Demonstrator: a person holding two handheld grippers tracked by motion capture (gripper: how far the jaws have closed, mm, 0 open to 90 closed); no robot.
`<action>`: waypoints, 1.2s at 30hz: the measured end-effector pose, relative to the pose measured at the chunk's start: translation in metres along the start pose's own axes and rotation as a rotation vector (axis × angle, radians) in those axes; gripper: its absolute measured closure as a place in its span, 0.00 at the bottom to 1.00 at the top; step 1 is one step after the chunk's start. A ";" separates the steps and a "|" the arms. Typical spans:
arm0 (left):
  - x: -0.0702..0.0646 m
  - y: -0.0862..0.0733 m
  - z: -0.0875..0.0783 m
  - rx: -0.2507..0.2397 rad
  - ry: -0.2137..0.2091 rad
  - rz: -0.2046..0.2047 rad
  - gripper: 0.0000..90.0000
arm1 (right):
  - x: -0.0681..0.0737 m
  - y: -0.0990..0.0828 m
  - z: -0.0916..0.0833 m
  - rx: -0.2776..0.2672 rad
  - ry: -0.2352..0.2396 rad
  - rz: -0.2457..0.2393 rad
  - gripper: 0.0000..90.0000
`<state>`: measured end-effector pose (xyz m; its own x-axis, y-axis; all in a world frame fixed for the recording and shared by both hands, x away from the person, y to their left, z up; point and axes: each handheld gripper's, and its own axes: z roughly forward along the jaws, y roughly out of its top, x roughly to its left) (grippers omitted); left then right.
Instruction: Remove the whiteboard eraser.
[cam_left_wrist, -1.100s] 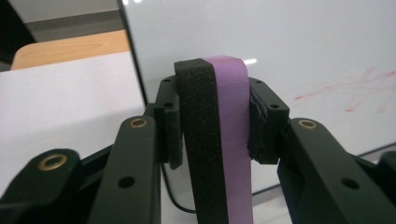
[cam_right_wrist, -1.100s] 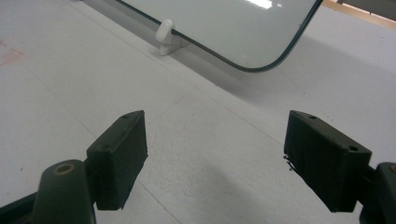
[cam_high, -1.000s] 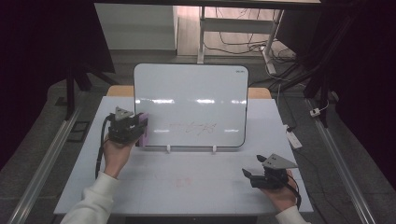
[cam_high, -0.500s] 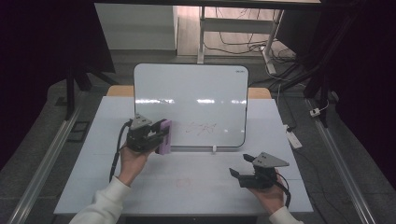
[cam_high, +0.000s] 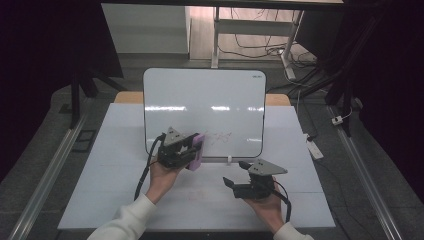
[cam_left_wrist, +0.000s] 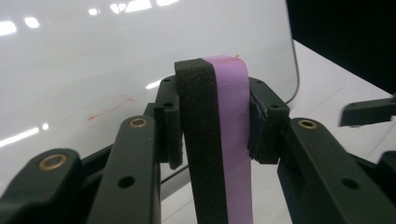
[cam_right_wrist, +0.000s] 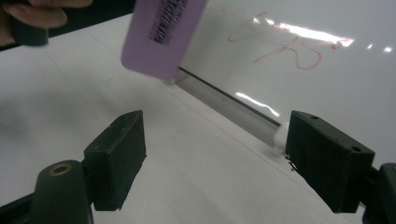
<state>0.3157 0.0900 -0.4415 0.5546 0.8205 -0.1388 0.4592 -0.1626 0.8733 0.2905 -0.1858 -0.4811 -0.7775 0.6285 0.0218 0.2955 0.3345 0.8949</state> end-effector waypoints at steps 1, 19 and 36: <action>-0.002 0.000 0.002 0.001 -0.005 0.004 0.68 | 0.001 0.002 0.002 0.000 0.004 0.001 0.22; -0.030 -0.003 0.012 -0.012 -0.074 0.032 0.68 | 0.018 0.020 0.045 -0.005 0.031 0.086 0.19; -0.038 -0.007 0.013 -0.023 -0.078 0.050 0.68 | 0.020 0.025 0.054 -0.035 0.033 0.158 0.37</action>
<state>0.3004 0.0528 -0.4482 0.6292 0.7663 -0.1298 0.4136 -0.1888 0.8907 0.3124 -0.1275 -0.4822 -0.7406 0.6479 0.1778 0.3968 0.2082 0.8940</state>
